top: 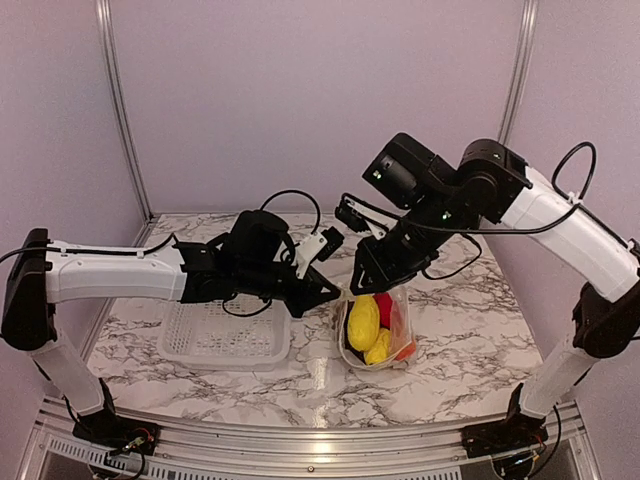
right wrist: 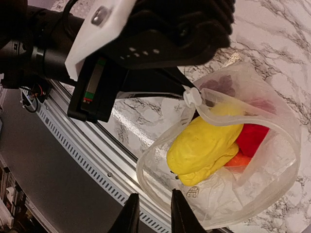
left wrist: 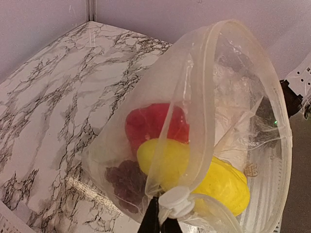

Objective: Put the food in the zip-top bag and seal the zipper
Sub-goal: Pass from the right arm to the left, then pass from the left arm to the right

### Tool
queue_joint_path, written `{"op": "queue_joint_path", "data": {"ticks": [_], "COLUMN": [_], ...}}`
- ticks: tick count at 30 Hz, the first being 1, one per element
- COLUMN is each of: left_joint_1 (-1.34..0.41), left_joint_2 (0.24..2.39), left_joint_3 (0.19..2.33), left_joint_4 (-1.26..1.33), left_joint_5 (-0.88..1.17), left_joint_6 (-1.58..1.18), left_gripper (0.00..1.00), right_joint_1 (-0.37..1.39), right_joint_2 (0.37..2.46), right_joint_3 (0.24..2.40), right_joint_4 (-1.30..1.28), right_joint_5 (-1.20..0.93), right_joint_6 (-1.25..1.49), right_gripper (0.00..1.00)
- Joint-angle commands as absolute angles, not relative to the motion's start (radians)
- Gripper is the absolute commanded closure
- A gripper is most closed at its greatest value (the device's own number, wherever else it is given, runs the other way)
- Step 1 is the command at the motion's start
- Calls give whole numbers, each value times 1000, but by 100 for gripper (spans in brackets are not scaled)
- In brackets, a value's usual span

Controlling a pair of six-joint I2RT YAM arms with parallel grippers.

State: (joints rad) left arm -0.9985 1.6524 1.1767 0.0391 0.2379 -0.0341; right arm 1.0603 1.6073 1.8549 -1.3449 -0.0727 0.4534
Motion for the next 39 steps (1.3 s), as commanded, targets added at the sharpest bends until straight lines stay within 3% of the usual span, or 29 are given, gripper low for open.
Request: {"op": "queue_joint_path", "data": {"ticks": [1,10,19,25,32,39], "left_joint_1": [-997,-996,-1013,-1015,-1015,-1015], "left_joint_2": [1626,1546,1498,1488,1475,1470], "left_joint_3": [1243,1216,1227,1224,1217,1211], "left_joint_4": [2,-25,-66,-108,-120,-137], "left_joint_5": [258,206,226,229,242,243], "left_joint_6": [-134,-287,-359,-320,-302,-289], "left_gripper": [100,100,100,100,100,100], "right_joint_1": [1053,1061,1088,1088,1086,1086], "right_joint_2": [1567,1486,1500,1555,1620,1679], "right_joint_3": [2004,1768,1677,1705,1716,1765], "right_joint_4": [-1375,-1257,-1194,-1167,-1109,-1080], "right_joint_5": [-41,-23,30,79,59,59], "right_joint_6": [535,579,505,394,276,241], "right_gripper": [74,76,56,56,60,85]}}
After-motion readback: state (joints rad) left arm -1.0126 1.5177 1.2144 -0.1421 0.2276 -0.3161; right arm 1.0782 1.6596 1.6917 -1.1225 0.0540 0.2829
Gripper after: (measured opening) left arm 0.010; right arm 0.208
